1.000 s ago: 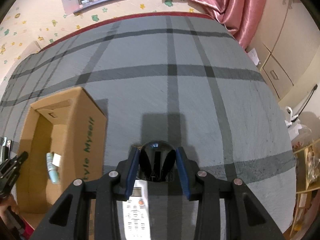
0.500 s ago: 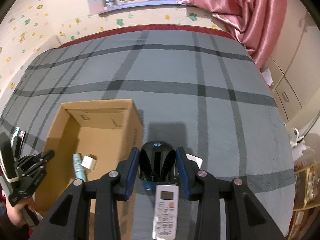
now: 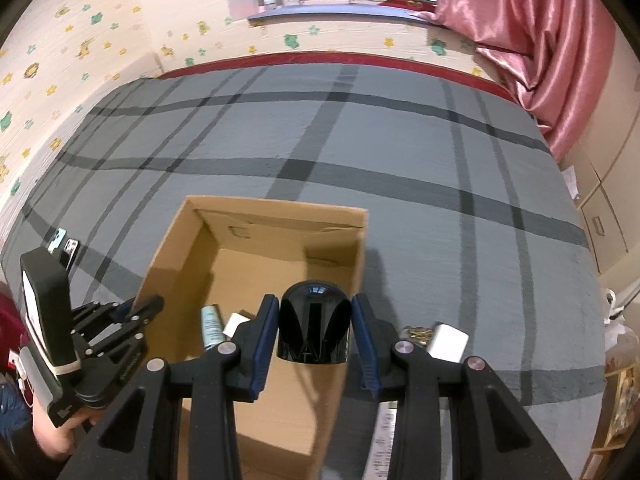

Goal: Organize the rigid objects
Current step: 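Lift the black charger with the right gripper and carry it over the box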

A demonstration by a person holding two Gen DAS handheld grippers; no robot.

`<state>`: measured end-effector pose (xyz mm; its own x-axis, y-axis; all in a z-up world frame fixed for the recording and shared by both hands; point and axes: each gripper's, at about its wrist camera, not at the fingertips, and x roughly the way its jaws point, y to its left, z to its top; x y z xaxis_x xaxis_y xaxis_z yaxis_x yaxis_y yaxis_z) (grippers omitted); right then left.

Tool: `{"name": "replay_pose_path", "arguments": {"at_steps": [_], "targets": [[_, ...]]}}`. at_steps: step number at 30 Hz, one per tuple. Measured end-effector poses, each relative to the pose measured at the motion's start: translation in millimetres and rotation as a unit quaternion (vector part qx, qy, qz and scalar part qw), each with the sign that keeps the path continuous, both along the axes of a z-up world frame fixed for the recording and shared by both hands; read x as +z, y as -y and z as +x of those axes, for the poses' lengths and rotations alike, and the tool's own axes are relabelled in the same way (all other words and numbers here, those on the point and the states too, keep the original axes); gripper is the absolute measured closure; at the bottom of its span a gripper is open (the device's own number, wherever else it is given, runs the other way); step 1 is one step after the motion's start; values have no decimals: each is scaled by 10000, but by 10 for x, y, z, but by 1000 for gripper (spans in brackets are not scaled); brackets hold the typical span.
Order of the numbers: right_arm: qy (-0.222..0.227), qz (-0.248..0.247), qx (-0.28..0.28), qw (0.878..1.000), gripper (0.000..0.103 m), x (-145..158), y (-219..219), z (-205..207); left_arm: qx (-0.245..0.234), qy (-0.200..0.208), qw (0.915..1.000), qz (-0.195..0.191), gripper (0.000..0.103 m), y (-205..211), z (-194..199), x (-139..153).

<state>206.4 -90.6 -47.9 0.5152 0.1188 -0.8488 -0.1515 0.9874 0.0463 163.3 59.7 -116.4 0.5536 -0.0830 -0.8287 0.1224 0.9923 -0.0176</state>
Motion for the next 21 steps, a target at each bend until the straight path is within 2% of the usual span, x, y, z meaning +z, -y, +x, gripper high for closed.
{"name": "replay_pose_path", "arguments": {"at_steps": [16,21], "targets": [[-462,-110,355,9982,63,-497,-542,13,6,2,10000,-10,91,5,-1,-15],[-783,-75,359,9963,63,-719,-624,48,6,1,10000,-2,91,10,2,-14]]}}
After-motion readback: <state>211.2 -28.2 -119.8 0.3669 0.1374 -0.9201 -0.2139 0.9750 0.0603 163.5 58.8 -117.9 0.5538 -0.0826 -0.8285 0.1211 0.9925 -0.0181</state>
